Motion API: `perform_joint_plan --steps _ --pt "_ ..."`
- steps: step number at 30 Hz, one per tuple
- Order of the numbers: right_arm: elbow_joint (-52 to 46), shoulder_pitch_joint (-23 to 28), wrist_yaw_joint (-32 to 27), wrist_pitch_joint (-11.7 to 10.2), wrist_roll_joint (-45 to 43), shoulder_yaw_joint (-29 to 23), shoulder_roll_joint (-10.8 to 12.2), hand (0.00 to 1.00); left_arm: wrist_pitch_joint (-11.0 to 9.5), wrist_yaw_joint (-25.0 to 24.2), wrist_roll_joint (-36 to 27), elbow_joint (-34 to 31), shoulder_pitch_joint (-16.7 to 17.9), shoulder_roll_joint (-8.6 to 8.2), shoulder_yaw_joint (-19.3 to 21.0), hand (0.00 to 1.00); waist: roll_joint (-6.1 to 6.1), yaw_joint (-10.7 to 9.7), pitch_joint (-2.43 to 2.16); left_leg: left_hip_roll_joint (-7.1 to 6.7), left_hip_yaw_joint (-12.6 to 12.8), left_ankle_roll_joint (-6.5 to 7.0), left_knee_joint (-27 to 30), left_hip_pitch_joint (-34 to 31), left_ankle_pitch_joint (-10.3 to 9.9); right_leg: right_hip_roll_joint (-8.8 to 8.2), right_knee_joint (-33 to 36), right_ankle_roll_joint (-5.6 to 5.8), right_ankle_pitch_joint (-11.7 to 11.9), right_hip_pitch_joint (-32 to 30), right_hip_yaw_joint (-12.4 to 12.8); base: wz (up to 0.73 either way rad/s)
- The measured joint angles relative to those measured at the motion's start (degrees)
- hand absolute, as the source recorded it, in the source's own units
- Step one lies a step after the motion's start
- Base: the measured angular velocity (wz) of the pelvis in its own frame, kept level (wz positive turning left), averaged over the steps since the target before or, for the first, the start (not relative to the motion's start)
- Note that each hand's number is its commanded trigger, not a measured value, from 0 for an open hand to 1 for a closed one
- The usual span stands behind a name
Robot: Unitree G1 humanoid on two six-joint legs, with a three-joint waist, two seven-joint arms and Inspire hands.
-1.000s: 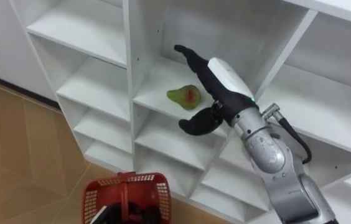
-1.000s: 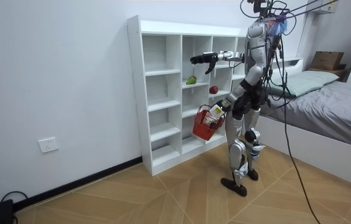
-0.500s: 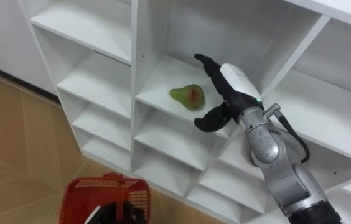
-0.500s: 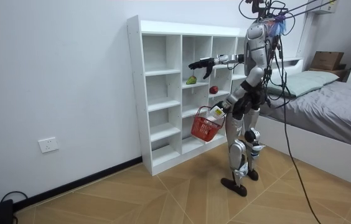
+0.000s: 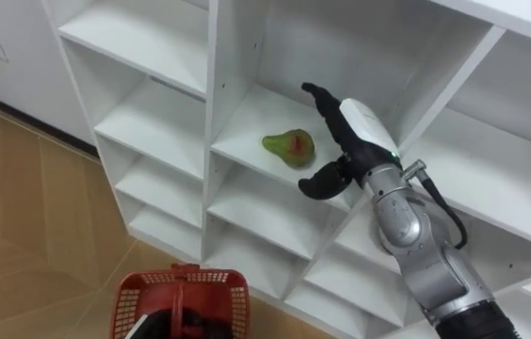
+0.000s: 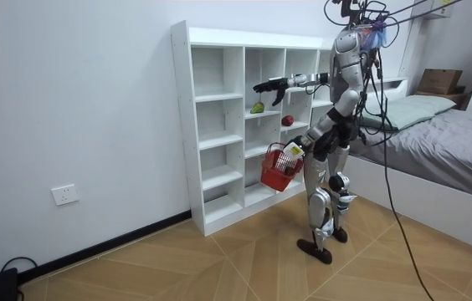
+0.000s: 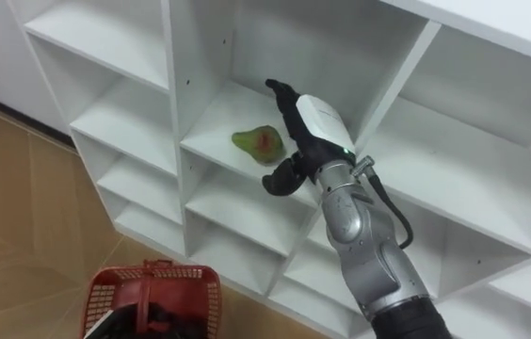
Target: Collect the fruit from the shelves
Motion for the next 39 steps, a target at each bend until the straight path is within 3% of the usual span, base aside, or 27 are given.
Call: perform_joint_plan --steps 23,39 --pt "2.6 0.0 0.1 0.1 -3.1 3.4 0.0 0.00 0.0 -2.4 1.5 -1.4 0.9 0.40 0.0 1.00 0.36 2.8 0.18 -0.10 -0.6 0.00 0.9 0.1 0.0 -0.20 0.1 0.02 0.0 0.6 -1.2 0.01" --pt "7.1 0.0 -0.3 0.1 -5.1 5.1 0.1 0.00 0.1 -3.2 -0.1 0.0 1.2 0.55 0.1 1.00 1.41 2.9 0.08 -0.53 -1.5 0.03 1.4 0.1 0.0 -0.51 0.1 0.06 0.0 1.6 -2.2 0.03"
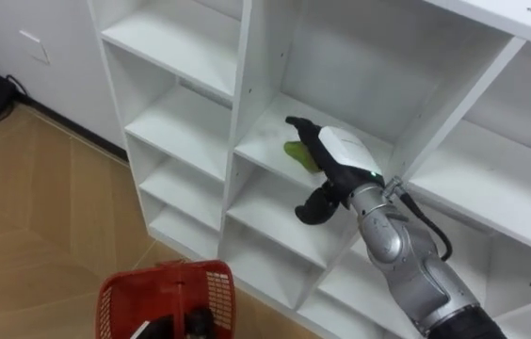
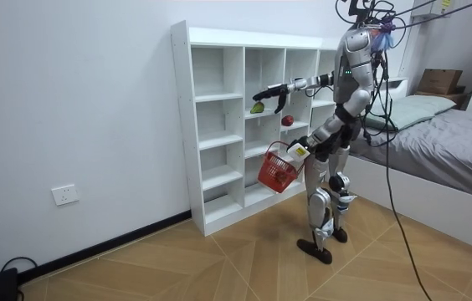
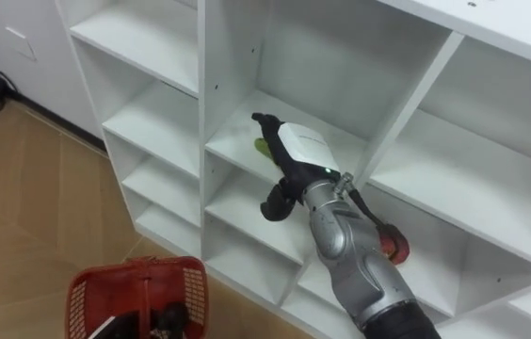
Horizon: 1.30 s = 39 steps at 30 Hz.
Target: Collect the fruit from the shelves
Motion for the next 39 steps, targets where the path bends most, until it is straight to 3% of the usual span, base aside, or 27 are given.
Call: perform_joint_plan --steps 14,19,24,39 --pt "0.3 0.0 -3.1 0.0 0.8 -0.3 0.0 0.00 0.0 0.0 0.0 0.1 0.5 -0.12 0.2 1.00 0.24 -0.3 -0.07 -0.28 -0.8 0.07 0.3 0.9 0.0 -0.30 0.0 0.11 -0.1 1.5 -1.6 0.03" --pt "0.3 0.0 -3.2 -0.5 2.1 -2.7 0.1 0.00 -0.1 -0.1 -1.1 0.0 1.2 -0.19 1.1 1.00 -0.30 -0.4 -0.46 -0.51 -1.3 0.17 0.4 1.1 0.1 -0.51 0.0 0.24 -0.1 1.9 -2.2 0.06" --pt "0.3 0.9 -3.5 -1.0 6.6 -4.7 0.5 0.00 -0.7 -0.1 -4.5 0.0 2.8 -0.32 2.1 1.00 0.03 -0.7 -0.24 -0.74 -1.5 0.27 0.4 2.4 0.1 -0.71 0.0 0.40 -0.2 3.5 -2.4 0.02" --pt "0.3 4.5 -2.8 -1.9 9.9 -5.2 0.8 0.00 -2.1 1.1 -6.7 -0.4 4.8 -0.79 2.5 1.00 0.48 -2.0 -0.40 -1.19 -1.9 0.61 0.7 3.1 0.3 -1.10 0.1 0.42 -0.3 4.4 -2.4 0.01"
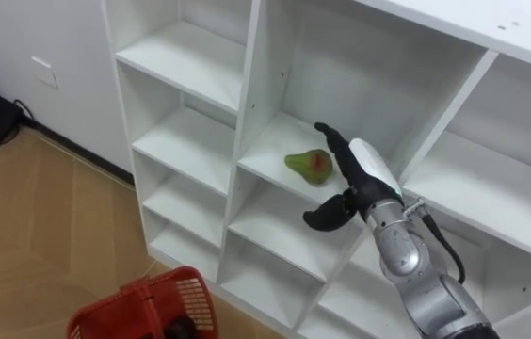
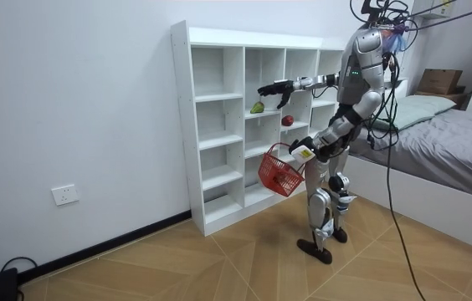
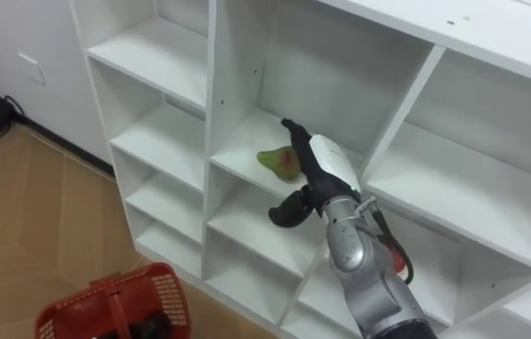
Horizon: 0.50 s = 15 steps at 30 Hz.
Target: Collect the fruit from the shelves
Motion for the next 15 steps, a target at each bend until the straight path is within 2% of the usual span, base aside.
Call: perform_joint_plan --steps 11,15 --pt "1.3 0.1 2.2 0.0 0.0 0.0 0.1 0.00 0.0 -1.1 0.0 -1.0 0.7 -0.02 0.2 1.00 0.05 0.3 0.00 -0.36 -1.1 0.11 0.1 -0.1 0.1 -0.29 0.0 0.14 -0.1 0.5 -1.3 0.05" --pt "1.3 0.2 3.5 0.0 2.2 0.1 0.4 0.00 0.0 -1.2 -0.1 -1.0 0.7 0.00 0.2 1.00 0.47 0.4 0.09 -0.38 -1.1 0.11 0.1 0.0 0.1 -0.30 0.0 0.18 -0.1 0.6 -1.4 0.00"
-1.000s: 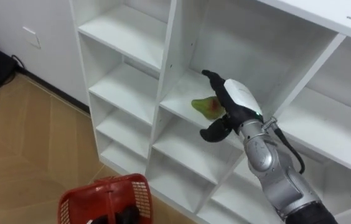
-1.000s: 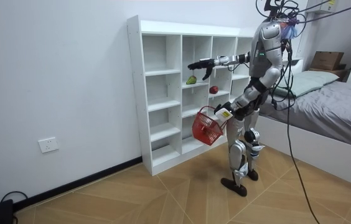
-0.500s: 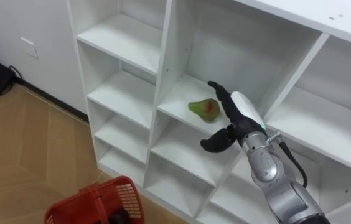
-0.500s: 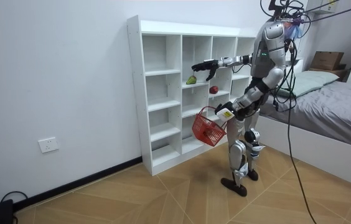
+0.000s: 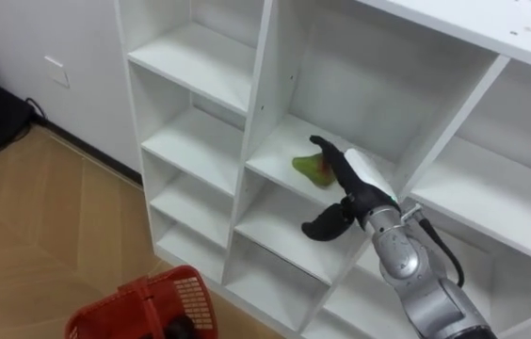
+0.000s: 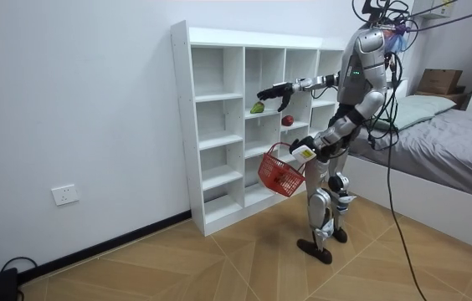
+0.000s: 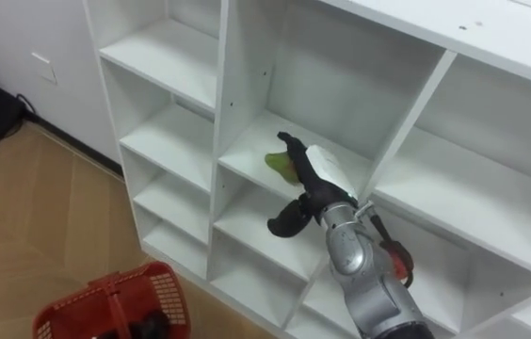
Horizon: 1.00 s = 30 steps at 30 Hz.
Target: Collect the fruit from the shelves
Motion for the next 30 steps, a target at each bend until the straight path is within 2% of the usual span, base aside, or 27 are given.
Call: perform_joint_plan --steps 8,14,22,30 --pt "0.0 0.0 0.7 0.0 0.3 -0.2 0.1 0.00 0.0 -0.2 0.0 0.0 0.1 -0.23 0.1 1.00 0.61 -0.2 0.07 -0.04 -0.3 0.00 0.3 0.4 0.0 -0.01 0.0 0.07 0.0 0.6 -0.3 0.02" --pt "-0.1 0.0 0.2 0.0 0.1 -2.5 0.1 0.00 0.0 -0.1 -0.8 0.0 0.3 -0.26 0.1 1.00 0.55 -0.1 0.00 -0.16 -0.2 0.10 0.4 0.6 0.1 -0.34 0.8 0.17 -0.1 0.5 -0.3 0.00" --pt "0.0 0.0 -2.2 -0.2 0.2 -2.6 0.1 0.00 -0.5 -0.1 -2.2 0.0 0.9 -0.13 0.0 1.00 0.28 -0.2 -0.21 -0.61 -0.1 0.42 0.4 0.8 0.3 -0.78 1.0 0.21 -0.1 0.7 -0.1 0.00" --pt "0.0 0.0 -4.2 -1.4 2.2 -3.1 -0.1 0.00 -0.8 0.0 -2.9 0.0 1.2 0.11 0.0 1.00 0.24 -0.4 -0.25 -0.71 -0.3 0.45 1.0 0.3 0.3 -0.83 1.0 0.21 -0.1 0.6 -0.3 0.01"
